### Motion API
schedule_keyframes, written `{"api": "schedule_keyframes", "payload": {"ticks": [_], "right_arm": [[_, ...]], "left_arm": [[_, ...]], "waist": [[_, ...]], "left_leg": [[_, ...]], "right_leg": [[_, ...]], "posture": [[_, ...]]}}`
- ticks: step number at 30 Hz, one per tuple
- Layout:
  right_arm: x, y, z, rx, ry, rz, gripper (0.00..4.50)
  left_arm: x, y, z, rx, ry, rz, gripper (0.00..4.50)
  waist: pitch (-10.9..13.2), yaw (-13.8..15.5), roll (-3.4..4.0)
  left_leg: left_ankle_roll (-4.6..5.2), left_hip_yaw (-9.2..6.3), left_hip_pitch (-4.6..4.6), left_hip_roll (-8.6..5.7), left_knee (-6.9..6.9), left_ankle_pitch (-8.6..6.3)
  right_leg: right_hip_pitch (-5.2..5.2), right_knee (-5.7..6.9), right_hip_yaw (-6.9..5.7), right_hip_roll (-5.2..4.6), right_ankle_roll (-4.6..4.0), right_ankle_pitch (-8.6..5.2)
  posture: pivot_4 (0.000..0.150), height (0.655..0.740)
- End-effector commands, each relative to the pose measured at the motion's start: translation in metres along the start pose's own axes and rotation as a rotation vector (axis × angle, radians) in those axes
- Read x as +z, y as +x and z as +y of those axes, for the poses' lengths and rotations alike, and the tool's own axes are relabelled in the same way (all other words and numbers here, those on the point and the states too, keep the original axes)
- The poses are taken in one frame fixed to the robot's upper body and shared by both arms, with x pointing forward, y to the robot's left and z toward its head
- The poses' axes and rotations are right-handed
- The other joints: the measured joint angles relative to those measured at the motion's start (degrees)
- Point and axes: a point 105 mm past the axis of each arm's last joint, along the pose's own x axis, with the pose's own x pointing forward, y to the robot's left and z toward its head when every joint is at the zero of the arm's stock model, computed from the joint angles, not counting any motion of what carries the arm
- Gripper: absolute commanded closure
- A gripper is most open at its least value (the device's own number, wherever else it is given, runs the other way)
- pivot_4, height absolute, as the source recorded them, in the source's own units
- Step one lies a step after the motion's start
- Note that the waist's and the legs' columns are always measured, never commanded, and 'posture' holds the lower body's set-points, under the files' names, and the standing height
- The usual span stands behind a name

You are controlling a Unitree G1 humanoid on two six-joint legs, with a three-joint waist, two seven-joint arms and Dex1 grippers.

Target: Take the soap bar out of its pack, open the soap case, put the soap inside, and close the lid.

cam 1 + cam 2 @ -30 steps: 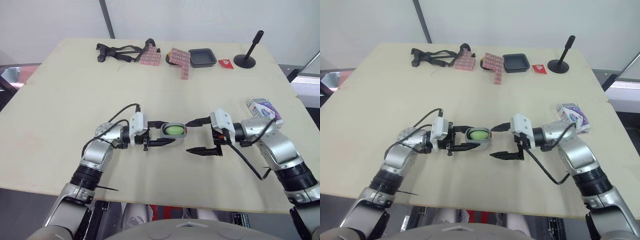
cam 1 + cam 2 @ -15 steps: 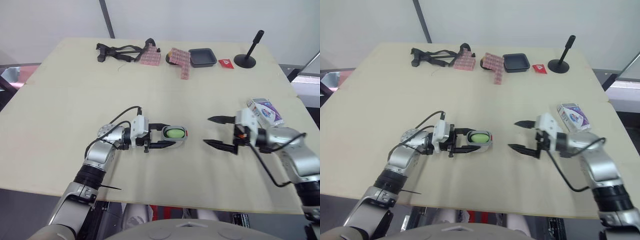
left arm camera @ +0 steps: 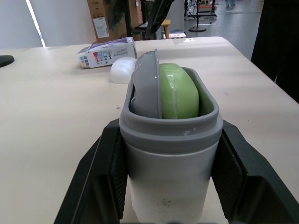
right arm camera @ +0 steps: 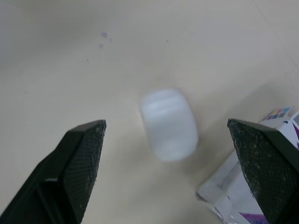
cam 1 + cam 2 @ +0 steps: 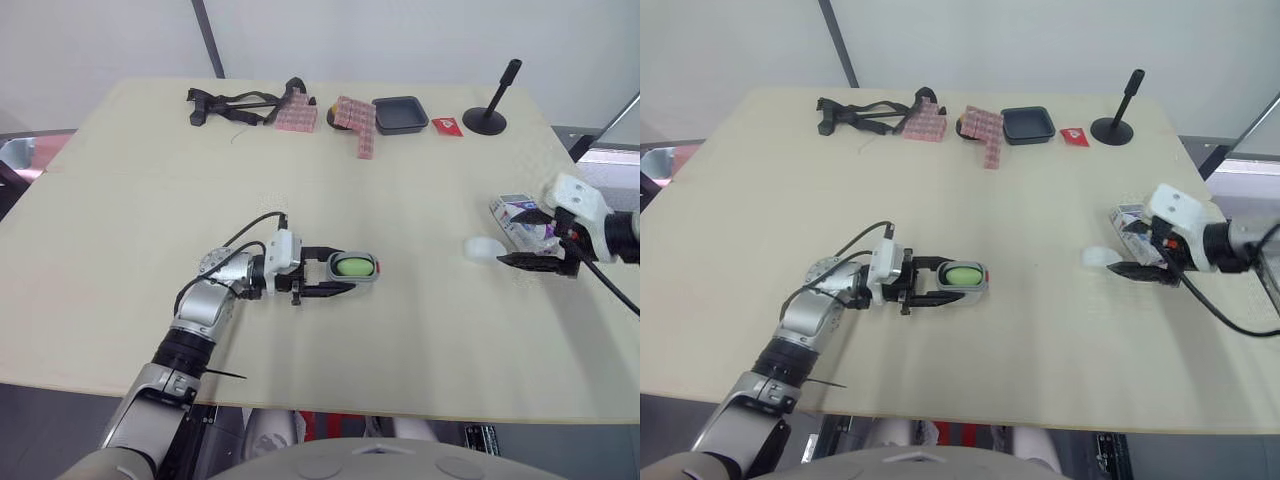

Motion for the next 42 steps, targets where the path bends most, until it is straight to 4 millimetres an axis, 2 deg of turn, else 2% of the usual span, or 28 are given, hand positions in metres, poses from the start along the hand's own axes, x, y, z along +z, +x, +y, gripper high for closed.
{"api": "schedule_keyframes", "payload": {"ticks": [1, 5, 9, 14, 21, 28, 42], "right_arm": [[0.009, -0.005, -0.009, -0.011, -0.032, 0.105, 0.03], [0.017, 0.006, -0.017, -0.010, -0.094, 0.187, 0.03], [0.009, 0.017, -0.021, 0.006, -0.127, 0.263, 0.03], [0.000, 0.032, -0.016, 0.059, -0.113, 0.298, 0.03], [0.002, 0.044, -0.013, 0.085, -0.122, 0.285, 0.03], [-0.005, 0.050, -0.013, 0.096, -0.126, 0.302, 0.03], [-0.005, 0.057, -0.013, 0.105, -0.136, 0.294, 0.03]], "left_arm": [[0.009, 0.002, -0.002, -0.021, 0.016, -0.041, 2.61], [0.005, 0.001, -0.007, -0.031, 0.000, -0.028, 2.61], [0.003, 0.001, -0.008, -0.027, 0.000, -0.019, 2.61], [0.003, 0.001, -0.008, -0.021, 0.002, -0.016, 2.61], [0.003, 0.002, -0.008, -0.023, 0.002, -0.015, 2.61], [0.001, 0.001, -0.009, -0.025, -0.010, -0.012, 2.61], [-0.008, -0.001, -0.009, -0.004, -0.027, 0.012, 2.61]], "waist": [[0.0, 0.0, 0.00], [0.0, 0.1, 0.00], [0.0, 0.4, 0.00], [0.0, 0.5, 0.01], [0.0, 0.5, 0.01], [0.0, 0.5, 0.01], [0.0, 0.5, 0.01]], "left_leg": [[0.01, 0.00, 0.00, 0.00, 0.02, 0.00], [0.02, 0.00, -0.05, 0.02, 0.04, 0.00], [0.03, 0.01, -0.15, 0.02, 0.10, 0.00], [0.06, 0.02, -0.22, 0.01, 0.16, 0.00], [0.06, 0.03, -0.24, 0.01, 0.26, 0.00], [0.06, 0.03, -0.24, 0.02, 0.32, 0.00], [0.07, 0.04, -0.24, 0.02, 0.36, 0.00]], "right_leg": [[-0.03, 0.03, 0.00, 0.00, 0.00, 0.00], [-0.09, 0.07, -0.01, -0.01, -0.01, -0.01], [-0.15, 0.11, -0.05, -0.06, -0.02, -0.01], [-0.21, 0.17, -0.04, -0.06, -0.02, -0.01], [-0.26, 0.29, -0.03, -0.06, -0.02, -0.01], [-0.26, 0.34, -0.03, -0.07, -0.03, -0.01], [-0.26, 0.39, -0.04, -0.07, -0.03, -0.01]], "posture": [[0.150, 0.7400], [0.150, 0.7400], [0.150, 0.7400], [0.150, 0.7400], [0.150, 0.7400], [0.150, 0.7400], [0.150, 0.7400]]}}
